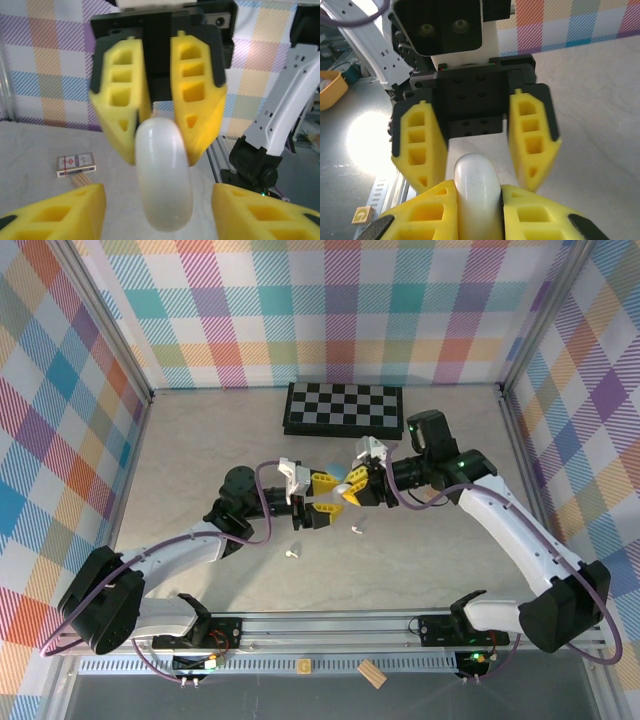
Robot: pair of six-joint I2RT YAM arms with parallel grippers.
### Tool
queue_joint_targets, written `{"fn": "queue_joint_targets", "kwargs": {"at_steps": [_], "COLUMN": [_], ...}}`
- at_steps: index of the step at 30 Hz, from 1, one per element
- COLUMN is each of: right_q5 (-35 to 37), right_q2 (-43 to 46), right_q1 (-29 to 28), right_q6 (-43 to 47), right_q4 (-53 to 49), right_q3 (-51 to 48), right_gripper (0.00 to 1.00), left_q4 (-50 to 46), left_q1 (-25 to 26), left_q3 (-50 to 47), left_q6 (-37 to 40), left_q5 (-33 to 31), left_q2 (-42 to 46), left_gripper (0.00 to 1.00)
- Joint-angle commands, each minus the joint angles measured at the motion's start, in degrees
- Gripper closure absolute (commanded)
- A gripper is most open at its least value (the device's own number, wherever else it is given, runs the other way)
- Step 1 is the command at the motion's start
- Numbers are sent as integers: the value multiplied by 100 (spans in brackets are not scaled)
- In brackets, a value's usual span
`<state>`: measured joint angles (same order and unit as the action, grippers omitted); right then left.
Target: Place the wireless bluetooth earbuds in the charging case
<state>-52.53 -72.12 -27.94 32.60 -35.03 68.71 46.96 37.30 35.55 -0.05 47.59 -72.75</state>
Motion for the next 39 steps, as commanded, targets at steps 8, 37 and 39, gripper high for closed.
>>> {"fn": "queue_joint_targets", "kwargs": {"at_steps": [8, 37, 39], "right_q5": [-309, 1841, 1913], "right_q2": [203, 159, 144], "right_q1": [-22, 12, 61], "right_q6": [-1003, -2205, -2447], "right_q4": [1708, 2582, 2713], "right_q3": [-471, -528, -502], "right_gripper": [81, 49, 44], "left_q4": [1811, 1841, 1986], "left_q1": [21, 59, 58], "left_q3": [-171, -164, -260], "left_q6": [-933, -582, -497], "left_q5": [-376, -178, -246], "left_q2": [-387, -553, -573], "left_gripper": [44, 88, 88]}}
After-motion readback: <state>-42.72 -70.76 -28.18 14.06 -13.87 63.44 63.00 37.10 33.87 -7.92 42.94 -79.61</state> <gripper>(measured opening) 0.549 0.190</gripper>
